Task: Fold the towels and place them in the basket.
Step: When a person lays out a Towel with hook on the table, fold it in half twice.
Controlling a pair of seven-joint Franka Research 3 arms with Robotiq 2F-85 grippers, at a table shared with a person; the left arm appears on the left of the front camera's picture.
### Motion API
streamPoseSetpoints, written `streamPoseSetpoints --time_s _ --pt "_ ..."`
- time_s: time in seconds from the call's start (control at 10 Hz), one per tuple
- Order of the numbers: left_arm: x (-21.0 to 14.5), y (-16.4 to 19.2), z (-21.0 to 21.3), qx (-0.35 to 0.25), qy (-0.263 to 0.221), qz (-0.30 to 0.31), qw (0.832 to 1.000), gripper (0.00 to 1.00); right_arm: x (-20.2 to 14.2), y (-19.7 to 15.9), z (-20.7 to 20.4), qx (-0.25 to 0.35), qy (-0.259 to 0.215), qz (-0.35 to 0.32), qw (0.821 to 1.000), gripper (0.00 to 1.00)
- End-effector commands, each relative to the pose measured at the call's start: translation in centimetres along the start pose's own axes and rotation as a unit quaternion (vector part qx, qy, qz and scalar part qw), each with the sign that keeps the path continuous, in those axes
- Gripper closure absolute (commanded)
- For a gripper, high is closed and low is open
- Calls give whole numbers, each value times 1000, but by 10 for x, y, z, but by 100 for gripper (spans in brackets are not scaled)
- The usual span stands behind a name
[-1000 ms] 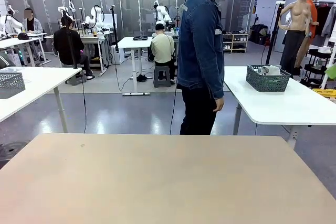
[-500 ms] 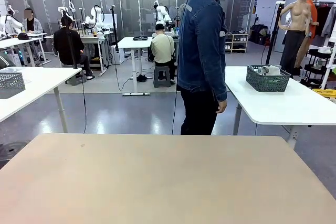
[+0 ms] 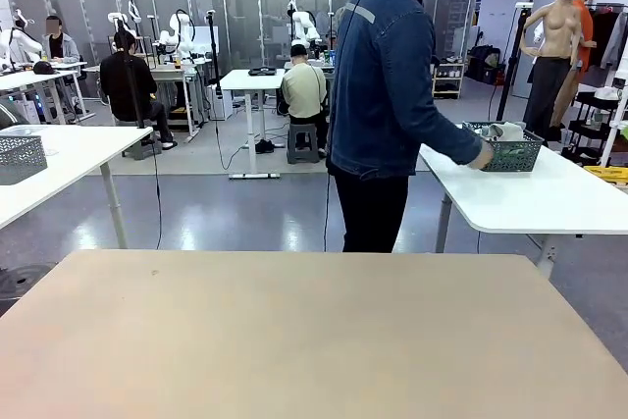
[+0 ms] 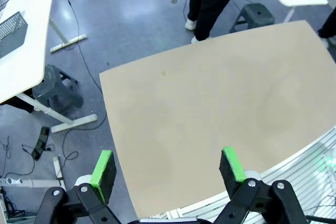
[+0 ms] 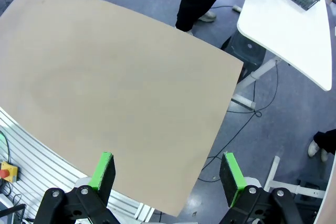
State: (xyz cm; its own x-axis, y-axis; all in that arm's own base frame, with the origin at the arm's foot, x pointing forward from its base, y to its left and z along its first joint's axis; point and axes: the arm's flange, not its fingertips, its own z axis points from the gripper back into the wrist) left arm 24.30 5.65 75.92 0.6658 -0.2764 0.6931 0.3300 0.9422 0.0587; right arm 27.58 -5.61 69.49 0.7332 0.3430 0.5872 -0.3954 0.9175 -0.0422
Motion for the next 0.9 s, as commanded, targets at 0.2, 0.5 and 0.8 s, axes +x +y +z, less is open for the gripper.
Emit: streamPoseSetpoints --time_s 0.2,0.5,0.8 --pt "0 0 0 0 0 -1 1000 0 0 0 -1 0 1 0 1000 0" --pt "0 0 0 0 0 -1 1000 0 0 0 -1 0 1 0 1000 0" --pt "0 0 0 0 0 -1 1000 0 0 0 -1 0 1 0 1000 0"
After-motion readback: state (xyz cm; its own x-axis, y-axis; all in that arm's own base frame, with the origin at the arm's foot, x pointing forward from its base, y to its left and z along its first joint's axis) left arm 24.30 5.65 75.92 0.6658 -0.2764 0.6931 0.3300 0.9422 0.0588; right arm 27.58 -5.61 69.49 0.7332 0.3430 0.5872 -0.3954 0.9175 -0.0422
